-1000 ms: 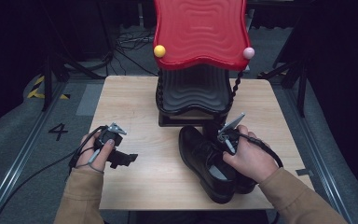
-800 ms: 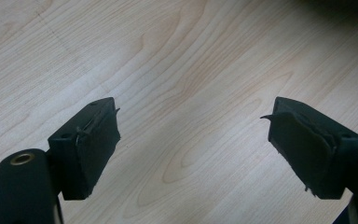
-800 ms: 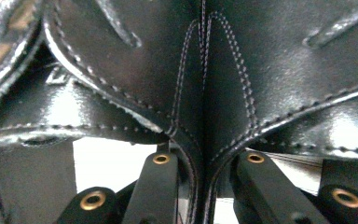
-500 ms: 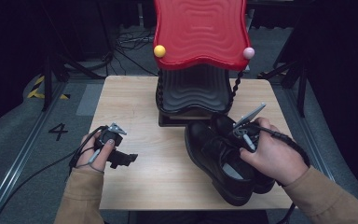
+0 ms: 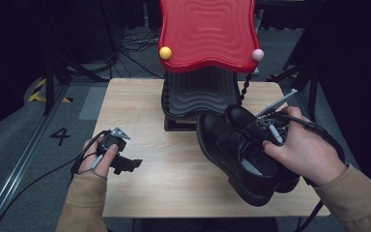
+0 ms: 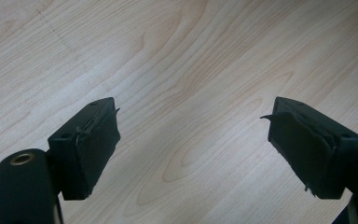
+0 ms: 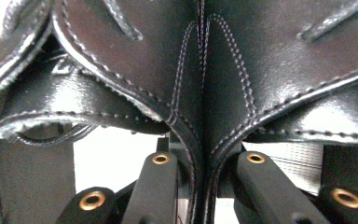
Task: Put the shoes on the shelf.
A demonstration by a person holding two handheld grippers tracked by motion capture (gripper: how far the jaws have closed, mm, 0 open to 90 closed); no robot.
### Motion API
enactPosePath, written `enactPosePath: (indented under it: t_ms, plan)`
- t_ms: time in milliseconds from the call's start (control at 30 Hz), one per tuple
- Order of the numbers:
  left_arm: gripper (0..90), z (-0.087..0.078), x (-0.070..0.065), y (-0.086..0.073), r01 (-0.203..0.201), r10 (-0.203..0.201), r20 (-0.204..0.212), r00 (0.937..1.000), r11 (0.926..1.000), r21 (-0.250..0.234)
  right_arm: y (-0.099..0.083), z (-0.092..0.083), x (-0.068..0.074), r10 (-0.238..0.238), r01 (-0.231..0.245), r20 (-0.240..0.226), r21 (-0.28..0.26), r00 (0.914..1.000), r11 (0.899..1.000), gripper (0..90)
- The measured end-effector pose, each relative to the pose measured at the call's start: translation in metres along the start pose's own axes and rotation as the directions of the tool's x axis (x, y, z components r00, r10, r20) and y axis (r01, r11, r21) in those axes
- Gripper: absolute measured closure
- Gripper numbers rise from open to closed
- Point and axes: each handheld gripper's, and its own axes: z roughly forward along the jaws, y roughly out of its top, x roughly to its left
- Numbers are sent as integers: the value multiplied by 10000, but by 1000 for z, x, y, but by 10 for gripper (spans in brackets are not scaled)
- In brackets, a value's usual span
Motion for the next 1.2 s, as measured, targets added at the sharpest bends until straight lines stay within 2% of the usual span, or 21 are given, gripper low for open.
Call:
enactPosePath:
  t_ms: [500, 700, 933, 1200]
  plan:
    - [167, -2, 1, 0, 27, -27, 0, 10000, 10000, -45, 6, -51, 4, 86, -99, -201, -643, 9998, 9979, 824]
    - [167, -4, 2, -1, 53, -53, -33, 10000, 10000, -69, 8, -66, 7, 33, -46, -192, -710, 9998, 9975, 823]
    - [167, -4, 2, -1, 56, -56, -37, 10000, 9999, -106, 8, -94, 15, 20, -43, -262, -883, 9997, 9961, 823]
    - [166, -5, 3, -2, 92, -92, 14, 10000, 9998, -148, 10, -117, 22, 70, -92, -232, -947, 9997, 9955, 823]
